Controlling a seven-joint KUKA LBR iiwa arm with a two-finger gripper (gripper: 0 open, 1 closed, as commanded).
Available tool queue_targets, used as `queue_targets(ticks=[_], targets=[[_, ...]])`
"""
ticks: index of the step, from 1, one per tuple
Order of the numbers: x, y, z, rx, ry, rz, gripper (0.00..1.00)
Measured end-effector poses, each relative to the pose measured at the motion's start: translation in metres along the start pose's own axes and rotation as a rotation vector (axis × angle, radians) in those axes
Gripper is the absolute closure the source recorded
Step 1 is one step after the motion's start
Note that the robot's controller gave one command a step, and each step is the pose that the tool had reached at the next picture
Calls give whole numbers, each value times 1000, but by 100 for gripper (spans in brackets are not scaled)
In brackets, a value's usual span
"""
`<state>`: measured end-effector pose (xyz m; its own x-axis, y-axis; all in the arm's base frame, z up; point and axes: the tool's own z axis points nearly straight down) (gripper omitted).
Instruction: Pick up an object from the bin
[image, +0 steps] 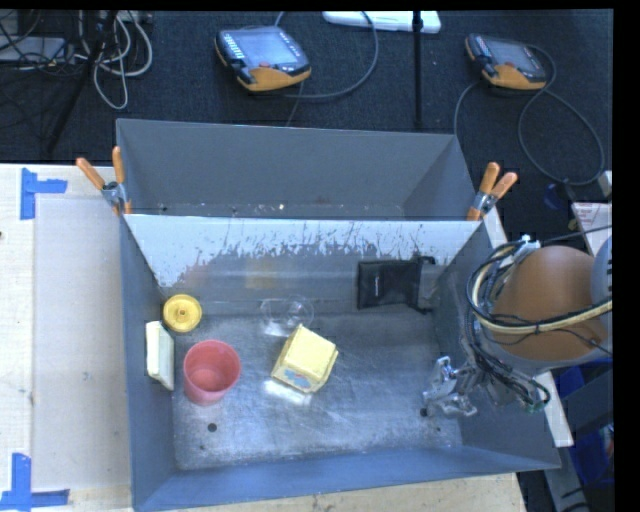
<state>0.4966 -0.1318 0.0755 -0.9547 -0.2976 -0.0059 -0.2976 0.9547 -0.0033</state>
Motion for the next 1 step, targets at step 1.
queue_targets(ticks=[1], targets=[[0, 0, 0, 0, 0, -2, 100]])
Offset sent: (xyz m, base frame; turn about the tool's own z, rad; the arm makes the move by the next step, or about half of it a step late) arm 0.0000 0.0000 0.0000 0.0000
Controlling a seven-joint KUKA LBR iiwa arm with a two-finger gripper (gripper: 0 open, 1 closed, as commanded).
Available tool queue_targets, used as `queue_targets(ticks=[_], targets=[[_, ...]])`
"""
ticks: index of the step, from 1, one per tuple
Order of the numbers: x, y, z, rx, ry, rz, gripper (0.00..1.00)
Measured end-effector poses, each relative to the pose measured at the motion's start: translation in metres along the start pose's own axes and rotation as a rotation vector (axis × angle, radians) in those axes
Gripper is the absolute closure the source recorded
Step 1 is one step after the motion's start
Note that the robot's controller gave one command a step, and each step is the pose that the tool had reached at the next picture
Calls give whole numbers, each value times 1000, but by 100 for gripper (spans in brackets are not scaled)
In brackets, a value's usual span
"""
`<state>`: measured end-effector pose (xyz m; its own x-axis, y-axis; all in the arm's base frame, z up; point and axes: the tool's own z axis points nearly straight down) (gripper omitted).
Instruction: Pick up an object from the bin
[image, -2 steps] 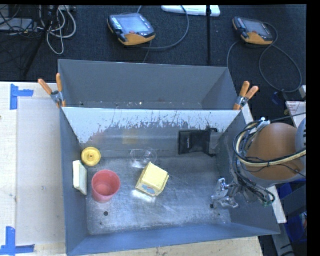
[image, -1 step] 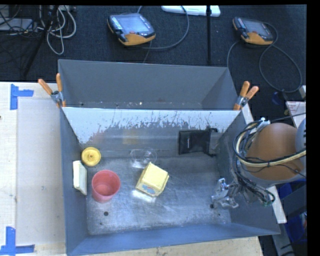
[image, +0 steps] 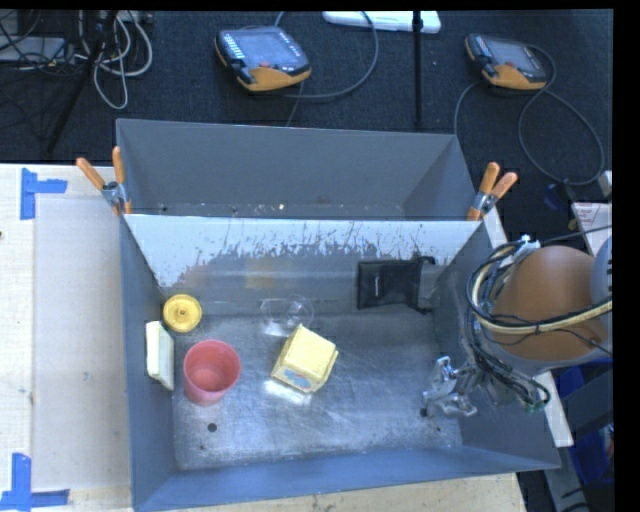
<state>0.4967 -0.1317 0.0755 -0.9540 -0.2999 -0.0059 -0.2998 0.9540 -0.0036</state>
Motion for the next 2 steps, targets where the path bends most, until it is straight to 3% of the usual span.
queue_targets(ticks=[2], targets=[[0, 0, 0, 0, 0, -3, 100]])
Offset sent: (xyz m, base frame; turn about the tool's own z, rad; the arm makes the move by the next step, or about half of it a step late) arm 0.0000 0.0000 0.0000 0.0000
